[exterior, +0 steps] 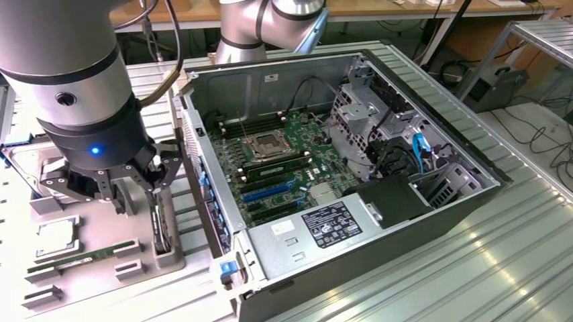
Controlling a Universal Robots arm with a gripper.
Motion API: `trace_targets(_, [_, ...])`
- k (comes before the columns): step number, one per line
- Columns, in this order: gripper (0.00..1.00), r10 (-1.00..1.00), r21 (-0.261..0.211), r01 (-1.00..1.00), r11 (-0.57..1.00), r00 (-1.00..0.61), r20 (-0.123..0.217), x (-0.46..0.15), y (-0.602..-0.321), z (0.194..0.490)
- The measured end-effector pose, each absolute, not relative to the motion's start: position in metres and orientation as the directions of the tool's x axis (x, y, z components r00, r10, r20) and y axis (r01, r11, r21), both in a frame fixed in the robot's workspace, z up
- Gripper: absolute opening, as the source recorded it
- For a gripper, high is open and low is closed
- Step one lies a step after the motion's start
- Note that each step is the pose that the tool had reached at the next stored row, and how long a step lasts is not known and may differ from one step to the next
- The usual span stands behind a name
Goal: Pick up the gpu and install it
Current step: 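Pick up the gpu and move the gpu toward the slot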
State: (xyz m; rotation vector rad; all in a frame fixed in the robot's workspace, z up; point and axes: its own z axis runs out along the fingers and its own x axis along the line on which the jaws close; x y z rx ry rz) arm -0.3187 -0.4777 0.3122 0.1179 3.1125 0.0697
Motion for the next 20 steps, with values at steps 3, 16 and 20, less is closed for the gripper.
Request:
trace_targets(3, [0.44,0.076,0.046,0.075,0.996,-0.997,-0.024,-0.3194,-0.4776,0.3110])
trace_targets(16, [0.44,0.076,0.046,0.075,0.996,-0.997,-0.024,-0.3214,-0.4777,0.3060])
trace_targets(20, [0.44,0.076,0.046,0.075,0.996,-0.997,-0.024,-0.3219,-0.4776,0.3042])
